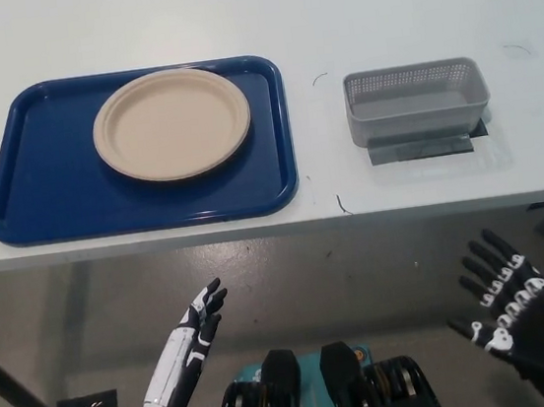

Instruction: Use the right hand to pick up a plate from a leveled surface and place it into a tray on the left side

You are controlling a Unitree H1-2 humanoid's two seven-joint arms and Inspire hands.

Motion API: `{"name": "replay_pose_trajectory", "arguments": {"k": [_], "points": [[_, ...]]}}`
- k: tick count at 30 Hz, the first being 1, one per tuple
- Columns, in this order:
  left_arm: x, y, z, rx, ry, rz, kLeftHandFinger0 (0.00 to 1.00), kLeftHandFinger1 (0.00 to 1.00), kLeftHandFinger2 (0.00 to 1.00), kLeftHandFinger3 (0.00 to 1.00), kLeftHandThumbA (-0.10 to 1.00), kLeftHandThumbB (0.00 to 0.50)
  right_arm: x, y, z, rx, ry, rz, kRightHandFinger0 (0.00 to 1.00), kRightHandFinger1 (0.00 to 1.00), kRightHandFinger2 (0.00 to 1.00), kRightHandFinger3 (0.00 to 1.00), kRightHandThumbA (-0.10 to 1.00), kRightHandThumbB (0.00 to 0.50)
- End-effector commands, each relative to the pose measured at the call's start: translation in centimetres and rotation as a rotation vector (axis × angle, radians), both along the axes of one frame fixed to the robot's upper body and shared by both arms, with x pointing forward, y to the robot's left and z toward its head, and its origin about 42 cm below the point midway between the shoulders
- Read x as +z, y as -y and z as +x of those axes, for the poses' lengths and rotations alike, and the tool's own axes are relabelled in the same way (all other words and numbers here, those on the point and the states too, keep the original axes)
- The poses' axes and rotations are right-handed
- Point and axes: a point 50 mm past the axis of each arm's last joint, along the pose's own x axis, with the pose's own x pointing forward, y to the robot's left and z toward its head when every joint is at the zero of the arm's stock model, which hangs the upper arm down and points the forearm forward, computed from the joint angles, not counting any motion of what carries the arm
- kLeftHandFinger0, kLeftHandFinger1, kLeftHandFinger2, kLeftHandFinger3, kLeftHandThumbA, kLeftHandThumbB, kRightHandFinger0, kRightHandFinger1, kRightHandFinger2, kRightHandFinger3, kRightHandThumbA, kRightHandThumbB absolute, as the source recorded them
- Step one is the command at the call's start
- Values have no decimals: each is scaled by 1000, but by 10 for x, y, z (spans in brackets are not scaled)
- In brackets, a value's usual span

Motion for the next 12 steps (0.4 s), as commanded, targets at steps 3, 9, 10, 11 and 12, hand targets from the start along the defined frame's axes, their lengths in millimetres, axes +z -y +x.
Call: {"name": "replay_pose_trajectory", "arguments": {"k": [3,9,10,11,12], "points": [[12,-2,-3,-10,93,-23,1000,1000,1000,1000,1000,147,-9,18,20,-40,163,10,1000,1000,1000,1000,1000,290],[11,-4,-4,-1,107,-37,1000,1000,1000,1000,1000,131,-15,18,27,-44,209,-149,1000,1000,1000,1000,1000,310],[11,-5,-4,0,113,-41,1000,1000,1000,1000,1000,144,-16,15,27,-40,215,-173,1000,1000,1000,1000,1000,348],[12,-6,-4,1,114,-39,1000,1000,1000,1000,1000,145,-16,15,28,-39,216,-177,1000,1000,1000,1000,1000,348],[12,-6,-4,1,114,-39,1000,1000,1000,1000,1000,145,-16,15,28,-39,216,-177,1000,1000,1000,1000,1000,348]]}}
